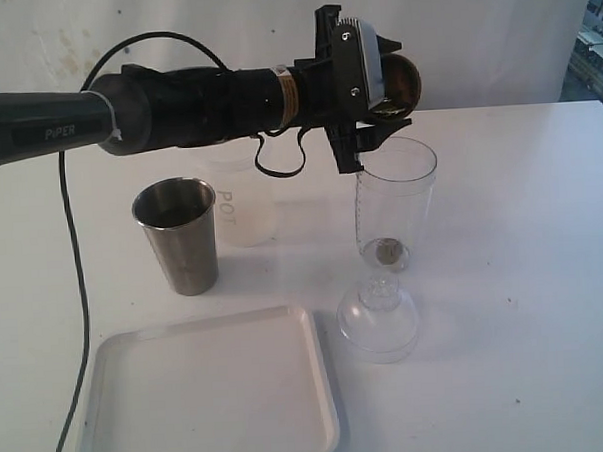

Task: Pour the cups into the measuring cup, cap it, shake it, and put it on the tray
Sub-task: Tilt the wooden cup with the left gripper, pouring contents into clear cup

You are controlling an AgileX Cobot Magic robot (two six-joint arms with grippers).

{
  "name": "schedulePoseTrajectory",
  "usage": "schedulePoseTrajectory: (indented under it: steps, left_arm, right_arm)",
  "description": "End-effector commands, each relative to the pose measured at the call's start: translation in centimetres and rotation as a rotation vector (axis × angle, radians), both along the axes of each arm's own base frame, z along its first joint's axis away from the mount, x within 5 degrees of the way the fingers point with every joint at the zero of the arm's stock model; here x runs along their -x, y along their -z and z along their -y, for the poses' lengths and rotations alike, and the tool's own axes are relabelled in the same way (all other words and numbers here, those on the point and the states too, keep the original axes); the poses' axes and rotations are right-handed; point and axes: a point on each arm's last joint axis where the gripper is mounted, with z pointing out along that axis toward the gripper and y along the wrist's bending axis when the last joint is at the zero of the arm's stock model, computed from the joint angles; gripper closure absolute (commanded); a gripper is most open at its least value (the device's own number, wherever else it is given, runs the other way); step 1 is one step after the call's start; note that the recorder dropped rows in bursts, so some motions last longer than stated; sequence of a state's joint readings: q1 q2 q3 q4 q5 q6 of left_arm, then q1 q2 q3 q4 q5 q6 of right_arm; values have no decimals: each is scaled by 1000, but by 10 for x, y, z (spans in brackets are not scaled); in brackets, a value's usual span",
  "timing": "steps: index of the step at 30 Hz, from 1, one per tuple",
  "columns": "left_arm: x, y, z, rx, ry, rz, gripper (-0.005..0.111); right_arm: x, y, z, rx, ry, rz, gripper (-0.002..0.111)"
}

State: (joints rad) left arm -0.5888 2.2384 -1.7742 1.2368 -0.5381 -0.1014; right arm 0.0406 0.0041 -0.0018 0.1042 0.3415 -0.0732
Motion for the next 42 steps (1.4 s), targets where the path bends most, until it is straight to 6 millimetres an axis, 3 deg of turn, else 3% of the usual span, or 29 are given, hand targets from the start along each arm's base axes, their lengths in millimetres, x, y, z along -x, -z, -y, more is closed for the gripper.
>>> schedulePoseTrajectory:
  steps: [1, 5, 10, 18, 33, 42]
  left_arm:
    - [2, -11, 2, 36, 6, 7, 107]
    - [2, -11, 2, 34, 8, 12, 107]
    - [1, -9, 3, -41, 31, 172, 107]
    - [-2, 0, 4, -62, 24, 206, 107]
    - [-1, -1, 5, -135, 72, 393, 107]
    - [0, -6, 6, -94, 80, 434, 107]
  right_arm:
    - [0, 0, 0, 1, 2, 8, 106]
    - [0, 0, 0, 1, 2, 8, 106]
    - [0, 0, 0, 1, 2, 8, 106]
    - [0, 0, 0, 1, 2, 8, 106]
    - [0, 0, 0, 1, 2, 8, 106]
    - [0, 0, 0, 1, 2, 8, 106]
